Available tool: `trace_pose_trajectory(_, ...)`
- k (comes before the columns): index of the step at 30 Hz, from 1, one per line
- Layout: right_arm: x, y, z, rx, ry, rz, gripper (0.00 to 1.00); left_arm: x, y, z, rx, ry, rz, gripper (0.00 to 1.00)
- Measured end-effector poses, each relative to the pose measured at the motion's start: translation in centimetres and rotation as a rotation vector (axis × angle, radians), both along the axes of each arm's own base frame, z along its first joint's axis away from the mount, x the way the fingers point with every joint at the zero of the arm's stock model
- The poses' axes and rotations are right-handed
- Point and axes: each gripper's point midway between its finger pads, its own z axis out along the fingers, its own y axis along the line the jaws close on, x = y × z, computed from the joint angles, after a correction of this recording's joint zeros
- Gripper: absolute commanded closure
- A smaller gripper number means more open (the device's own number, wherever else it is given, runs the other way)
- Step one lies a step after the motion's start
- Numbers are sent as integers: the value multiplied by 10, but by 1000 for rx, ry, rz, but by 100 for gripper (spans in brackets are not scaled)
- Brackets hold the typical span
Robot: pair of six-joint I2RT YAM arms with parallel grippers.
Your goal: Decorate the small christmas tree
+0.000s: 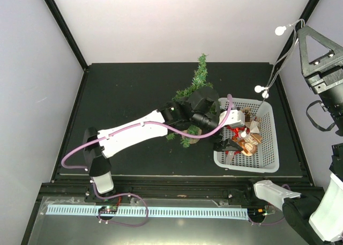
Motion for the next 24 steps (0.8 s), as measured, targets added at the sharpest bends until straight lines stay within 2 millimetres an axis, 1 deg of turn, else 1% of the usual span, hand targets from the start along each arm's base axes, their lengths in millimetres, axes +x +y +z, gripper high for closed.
trace_pose_trajectory(2, 0, 0, 0, 6, 2, 4, 99, 0, -5, 0, -7, 11, -4, 12)
trace_pose_trajectory(4, 0, 0, -2, 10, 6, 8, 99, -1, -12, -1, -10, 24, -12, 21)
trace_pose_trajectory(6, 1, 1, -5, 12, 14, 14, 99, -2, -24, -2, -14, 42, -23, 37)
trace_pose_trajectory(9, 3, 2, -7, 15, 24, 19, 99, -7, -36, -7, -11, 70, -43, 72)
trace_pose_trajectory(10, 3, 2, -7, 16, 25, 19, 99, -8, -39, -10, -6, 78, -48, 79)
trace_pose_trajectory(11, 3, 2, -7, 16, 25, 19, 99, -9, -40, -13, 0, 85, -54, 84)
trace_pose_trajectory(14, -1, 1, -6, 16, 20, 17, 99, -12, -40, -17, 15, 92, -62, 85)
trace_pose_trajectory(17, -7, -1, -2, 14, 2, 14, 99, -12, -37, -15, 10, 79, -63, 87)
trace_pose_trajectory(19, -10, -2, -1, 12, -5, 12, 99, -14, -31, -17, 17, 75, -60, 88)
trace_pose_trajectory(24, -11, -2, -1, 12, -9, 11, 99, -21, -14, -18, 23, 65, -59, 85)
